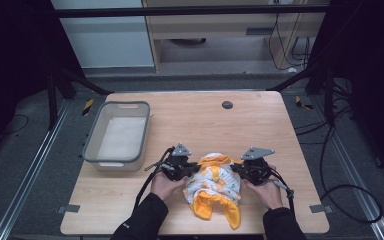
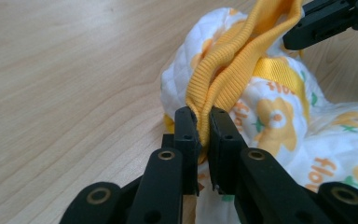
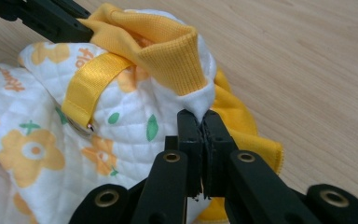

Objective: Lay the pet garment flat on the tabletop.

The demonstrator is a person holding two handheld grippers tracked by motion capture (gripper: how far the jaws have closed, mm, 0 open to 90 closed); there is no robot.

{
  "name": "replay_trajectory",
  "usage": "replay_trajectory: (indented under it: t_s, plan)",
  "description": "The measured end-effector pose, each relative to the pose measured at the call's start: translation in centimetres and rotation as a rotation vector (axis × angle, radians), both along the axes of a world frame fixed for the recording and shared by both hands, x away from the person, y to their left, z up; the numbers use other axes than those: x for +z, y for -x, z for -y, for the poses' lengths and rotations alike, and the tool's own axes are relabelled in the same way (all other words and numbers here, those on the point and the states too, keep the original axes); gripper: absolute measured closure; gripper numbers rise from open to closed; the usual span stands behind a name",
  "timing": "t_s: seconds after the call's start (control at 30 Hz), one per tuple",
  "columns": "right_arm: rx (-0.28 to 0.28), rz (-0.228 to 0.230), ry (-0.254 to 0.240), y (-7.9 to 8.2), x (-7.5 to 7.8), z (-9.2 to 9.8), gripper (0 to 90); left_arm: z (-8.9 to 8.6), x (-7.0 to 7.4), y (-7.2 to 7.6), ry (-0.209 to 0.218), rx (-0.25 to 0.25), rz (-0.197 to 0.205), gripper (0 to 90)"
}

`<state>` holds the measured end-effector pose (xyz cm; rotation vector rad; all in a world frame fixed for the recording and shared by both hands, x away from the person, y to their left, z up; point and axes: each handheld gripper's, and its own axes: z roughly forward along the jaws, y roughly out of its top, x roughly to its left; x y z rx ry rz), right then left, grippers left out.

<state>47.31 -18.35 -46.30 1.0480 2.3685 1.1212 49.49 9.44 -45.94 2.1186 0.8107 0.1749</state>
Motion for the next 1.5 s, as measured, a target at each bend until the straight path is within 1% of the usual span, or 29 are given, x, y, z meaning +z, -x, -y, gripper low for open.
replay_trajectory:
  t_s: [0.03, 0.07, 0.1, 0.17, 0.23, 0.43, 0.47, 0.53, 0.57, 0.6, 0.63, 0.7, 0.8, 0.9, 0.93, 0.97, 1.0, 1.03, 1.07, 1.1, 1.13, 1.27, 1.3, 1.33, 1.37, 1.4, 1.43, 1.47, 1.5]
  plan:
    - [0.000, 0.009, -0.021, 0.3, 0.4, 0.0, 88.0, -0.4, 0.7, 0.4, 0.017, 0.008, 0.014, 83.3]
    - [0.000, 0.009, -0.021, 0.3, 0.4, 0.0, 88.0, -0.4, 0.7, 0.4, 0.017, 0.008, 0.014, 83.3]
    - [0.001, 0.019, -0.040, 0.5, 0.7, -0.2, 88.1, -0.8, 1.4, 0.7, 0.029, 0.012, 0.026, 83.3]
    - [0.000, 0.022, -0.048, 0.6, 0.9, -0.3, 88.1, -1.0, 1.7, 0.8, 0.033, 0.017, 0.033, 83.4]
    - [0.006, 0.036, -0.067, 0.7, 1.4, -0.6, 88.2, -1.3, 2.3, 1.0, 0.028, 0.032, 0.051, 83.4]
    - [0.010, 0.078, -0.099, 1.1, 2.5, -1.4, 88.4, -2.1, 3.8, 1.5, 0.041, 0.055, 0.094, 83.4]
    - [0.010, 0.086, -0.103, 1.1, 2.6, -1.5, 88.4, -2.2, 4.2, 1.6, 0.041, 0.062, 0.107, 83.4]
    - [0.009, 0.100, -0.113, 1.0, 3.0, -1.7, 88.3, -2.2, 4.7, 1.7, 0.027, 0.069, 0.133, 83.4]
    - [0.005, 0.113, -0.121, 1.0, 3.3, -1.9, 88.4, -2.2, 5.4, 1.8, 0.019, 0.075, 0.154, 83.4]
    - [0.005, 0.113, -0.121, 1.0, 3.3, -1.9, 88.4, -2.2, 5.4, 1.8, 0.019, 0.075, 0.154, 83.4]
    - [-0.003, 0.130, -0.127, 1.0, 3.8, -2.1, 88.3, -2.2, 5.7, 1.9, 0.015, 0.079, 0.169, 83.5]
    - [-0.003, 0.137, -0.133, 1.0, 4.0, -2.1, 88.4, -2.2, 6.3, 1.9, 0.018, 0.085, 0.182, 83.4]
    - [-0.025, 0.159, -0.161, 0.8, 4.7, -2.1, 88.3, -2.2, 7.1, 1.9, 0.023, 0.100, 0.205, 83.4]
    - [-0.052, 0.187, -0.184, 0.4, 5.4, -2.3, 88.3, -2.1, 8.0, 1.7, 0.029, 0.127, 0.241, 83.4]
    - [-0.052, 0.187, -0.184, 0.4, 5.4, -2.3, 88.3, -2.1, 8.0, 1.7, 0.029, 0.127, 0.241, 83.4]
    - [-0.070, 0.206, -0.198, 0.1, 5.6, -2.5, 88.3, -2.0, 8.3, 1.5, 0.035, 0.140, 0.256, 83.4]
    - [-0.070, 0.206, -0.198, 0.1, 5.6, -2.5, 88.3, -2.0, 8.4, 1.5, 0.041, 0.144, 0.259, 83.4]
    - [-0.087, 0.222, -0.211, -0.2, 5.7, -2.6, 88.3, -2.0, 8.6, 1.2, 0.052, 0.153, 0.271, 83.4]
    - [-0.087, 0.222, -0.211, -0.2, 5.7, -2.6, 88.3, -2.0, 8.6, 1.2, 0.052, 0.153, 0.271, 83.4]
    - [-0.109, 0.242, -0.223, -0.6, 5.8, -2.8, 88.3, -1.9, 8.7, 0.9, 0.057, 0.162, 0.274, 83.4]
    - [-0.109, 0.242, -0.223, -0.6, 5.8, -2.8, 88.3, -1.9, 8.7, 0.7, 0.063, 0.168, 0.277, 83.4]
    - [-0.150, 0.268, -0.241, -1.7, 5.7, -3.1, 88.2, -1.7, 8.7, -0.5, 0.064, 0.203, 0.284, 83.3]
    - [-0.173, 0.272, -0.239, -2.5, 5.6, -3.3, 88.2, -1.5, 8.6, -1.1, 0.069, 0.223, 0.287, 83.3]
    - [-0.173, 0.272, -0.239, -2.5, 5.6, -3.3, 88.2, -1.5, 8.6, -1.1, 0.069, 0.223, 0.287, 83.2]
    - [-0.194, 0.279, -0.228, -3.3, 5.4, -3.5, 88.1, -1.3, 8.3, -1.7, 0.068, 0.245, 0.290, 83.1]
    - [-0.194, 0.279, -0.228, -3.3, 5.4, -3.5, 88.1, -1.3, 8.3, -1.7, 0.068, 0.245, 0.290, 83.0]
    - [-0.215, 0.285, -0.218, -4.1, 5.2, -3.8, 88.0, -1.1, 8.0, -2.5, 0.063, 0.269, 0.292, 82.8]
    - [-0.215, 0.285, -0.218, -4.1, 5.2, -3.8, 88.0, -1.1, 8.0, -2.5, 0.063, 0.269, 0.292, 82.7]
    - [-0.241, 0.282, -0.209, -4.9, 5.0, -4.0, 87.7, -1.0, 7.9, -3.0, 0.062, 0.281, 0.287, 82.1]
